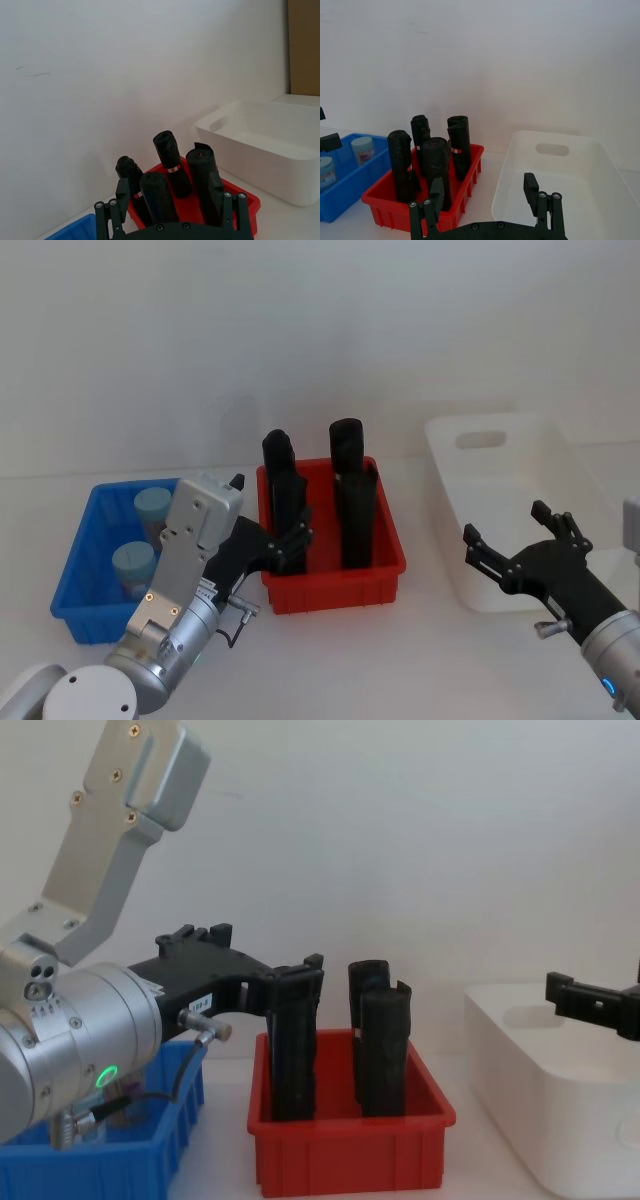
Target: Pick the cotton swabs from the blue box and place them into the white box.
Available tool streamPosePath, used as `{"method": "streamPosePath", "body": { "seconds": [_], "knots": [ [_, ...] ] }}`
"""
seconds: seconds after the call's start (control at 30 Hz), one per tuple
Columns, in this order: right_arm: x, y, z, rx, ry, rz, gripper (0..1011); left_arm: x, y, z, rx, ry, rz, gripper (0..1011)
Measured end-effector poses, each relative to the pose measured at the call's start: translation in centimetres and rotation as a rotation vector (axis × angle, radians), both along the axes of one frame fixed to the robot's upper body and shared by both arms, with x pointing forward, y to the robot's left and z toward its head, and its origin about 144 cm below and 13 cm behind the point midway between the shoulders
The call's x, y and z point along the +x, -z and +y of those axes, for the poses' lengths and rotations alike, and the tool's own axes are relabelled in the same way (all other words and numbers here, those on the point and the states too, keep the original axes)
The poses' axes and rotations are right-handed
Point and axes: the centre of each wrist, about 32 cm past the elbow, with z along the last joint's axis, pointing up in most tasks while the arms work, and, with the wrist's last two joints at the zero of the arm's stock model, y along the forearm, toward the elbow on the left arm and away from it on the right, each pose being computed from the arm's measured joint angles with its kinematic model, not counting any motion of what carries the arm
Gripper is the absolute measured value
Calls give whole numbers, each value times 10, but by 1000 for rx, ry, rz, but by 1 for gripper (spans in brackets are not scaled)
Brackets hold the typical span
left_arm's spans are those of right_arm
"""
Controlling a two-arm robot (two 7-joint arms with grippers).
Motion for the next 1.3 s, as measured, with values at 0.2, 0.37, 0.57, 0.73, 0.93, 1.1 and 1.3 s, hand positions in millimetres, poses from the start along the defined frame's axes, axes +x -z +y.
{"method": "streamPosePath", "body": {
  "seconds": [0.2, 0.37, 0.57, 0.73, 0.93, 1.1, 1.3],
  "knots": [
    [0, 0, 0, 0, 0, 0, 1001, 0, 0, 0, 0, 0, 0, 1000],
    [0, 0, 0, 0, 0, 0, 1001, 0, 0, 0, 0, 0, 0, 1000],
    [0, 0, 0, 0, 0, 0, 1001, 0, 0, 0, 0, 0, 0, 1000],
    [0, 0, 0, 0, 0, 0, 1001, 0, 0, 0, 0, 0, 0, 1000],
    [0, 0, 0, 0, 0, 0, 1001, 0, 0, 0, 0, 0, 0, 1000],
    [0, 0, 0, 0, 0, 0, 1001, 0, 0, 0, 0, 0, 0, 1000],
    [0, 0, 0, 0, 0, 0, 1001, 0, 0, 0, 0, 0, 0, 1000]
  ]
}}
